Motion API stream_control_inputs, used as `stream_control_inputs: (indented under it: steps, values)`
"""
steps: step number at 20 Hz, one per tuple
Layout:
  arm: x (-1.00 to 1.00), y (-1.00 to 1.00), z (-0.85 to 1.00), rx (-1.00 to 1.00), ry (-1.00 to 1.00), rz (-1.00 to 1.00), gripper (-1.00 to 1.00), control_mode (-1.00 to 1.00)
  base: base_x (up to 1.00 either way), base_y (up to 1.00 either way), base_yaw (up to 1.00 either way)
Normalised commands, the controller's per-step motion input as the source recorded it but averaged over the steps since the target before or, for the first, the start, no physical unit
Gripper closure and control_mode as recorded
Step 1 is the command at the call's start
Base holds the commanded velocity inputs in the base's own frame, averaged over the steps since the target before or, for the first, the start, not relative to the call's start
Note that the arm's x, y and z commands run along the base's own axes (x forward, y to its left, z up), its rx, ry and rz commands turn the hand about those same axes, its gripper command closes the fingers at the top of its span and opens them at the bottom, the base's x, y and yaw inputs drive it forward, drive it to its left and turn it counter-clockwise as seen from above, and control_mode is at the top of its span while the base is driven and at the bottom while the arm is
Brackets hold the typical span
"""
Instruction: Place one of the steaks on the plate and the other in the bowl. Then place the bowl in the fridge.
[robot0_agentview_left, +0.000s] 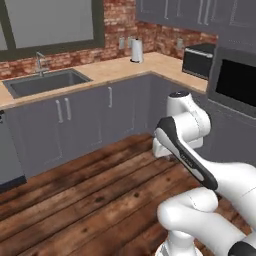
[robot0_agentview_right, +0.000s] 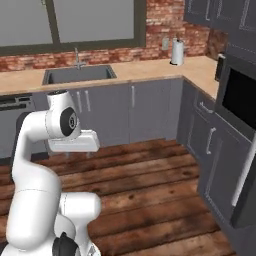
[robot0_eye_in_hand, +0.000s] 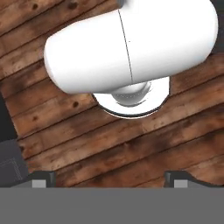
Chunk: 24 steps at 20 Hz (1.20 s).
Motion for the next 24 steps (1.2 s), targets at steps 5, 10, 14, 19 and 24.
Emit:
stream_control_inputs:
  steps: [5, 10, 14, 19, 24]
  values:
    - [0.0, 0.0, 0.0, 0.0, 0.0, 0.0, -1.0, 1.0, -0.05, 0.79, 0.5]
    - [0.0, 0.0, 0.0, 0.0, 0.0, 0.0, -1.0, 1.0, 0.85, 0.61, 0.24]
    - [0.0, 0.0, 0.0, 0.0, 0.0, 0.0, -1.0, 1.0, 1.0, 0.43, 0.2]
    - [0.0, 0.0, 0.0, 0.0, 0.0, 0.0, -1.0, 1.0, 1.0, 0.04, 0.25]
    - [0.0, 0.0, 0.0, 0.0, 0.0, 0.0, -1.0, 1.0, 1.0, 0.05, 0.23]
